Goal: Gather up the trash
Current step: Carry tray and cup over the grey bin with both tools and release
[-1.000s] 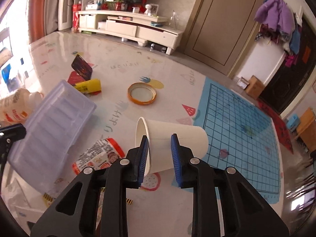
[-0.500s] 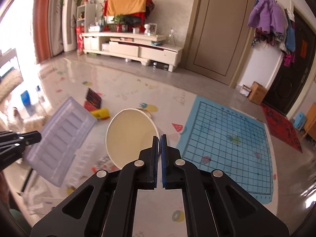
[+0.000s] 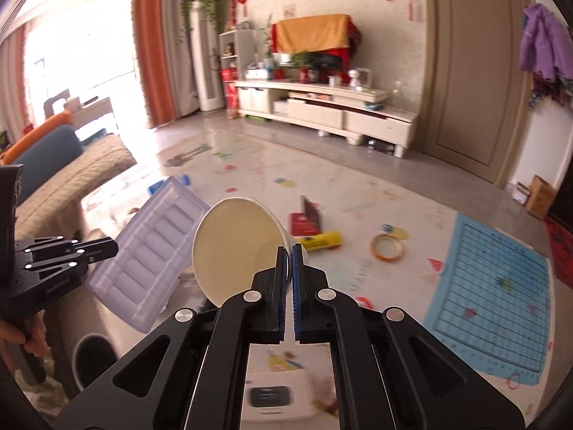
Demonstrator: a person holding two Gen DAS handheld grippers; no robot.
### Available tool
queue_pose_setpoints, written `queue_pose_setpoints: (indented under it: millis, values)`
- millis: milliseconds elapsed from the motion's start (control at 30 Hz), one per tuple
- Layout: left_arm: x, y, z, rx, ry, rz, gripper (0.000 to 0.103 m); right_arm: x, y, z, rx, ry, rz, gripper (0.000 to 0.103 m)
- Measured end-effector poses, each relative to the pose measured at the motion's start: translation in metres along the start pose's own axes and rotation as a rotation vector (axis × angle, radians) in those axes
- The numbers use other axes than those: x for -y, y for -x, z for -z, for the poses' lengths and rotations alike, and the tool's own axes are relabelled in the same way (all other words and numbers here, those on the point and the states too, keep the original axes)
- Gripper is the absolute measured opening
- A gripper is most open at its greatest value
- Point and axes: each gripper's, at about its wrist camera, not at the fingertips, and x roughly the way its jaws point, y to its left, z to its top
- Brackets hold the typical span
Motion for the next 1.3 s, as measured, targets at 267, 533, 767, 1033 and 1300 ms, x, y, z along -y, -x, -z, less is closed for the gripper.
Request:
queue_pose_setpoints:
  millis: [267,533,767,1033,1300]
  values:
    - [-0.086,0.051,0.026,0.027,0.102,-0.149,0.002,-0.113,-0.015,-0.014,-0.035,0.116,-0.225,0.003]
    - [-0.177,0.091,0.08,-0.015,0.235,-0.279,0.002,-0.229,-0.034,-0.003,-0.139,0.209,-0.469,0.003]
    - [-0.24,0.111,0.14,-0.094,0.316,-0.37,0.002,-0.305,-0.069,0.026,-0.297,0.254,-0.623,0.003]
    - [-0.295,0.087,0.215,-0.222,0.437,-0.373,0.002,-0.378,-0.128,0.089,-0.55,0.337,-0.646,0.003]
    - [-0.314,0.025,0.29,-0.399,0.527,-0.312,0.002,-0.419,-0.195,0.161,-0.785,0.407,-0.546,0.003]
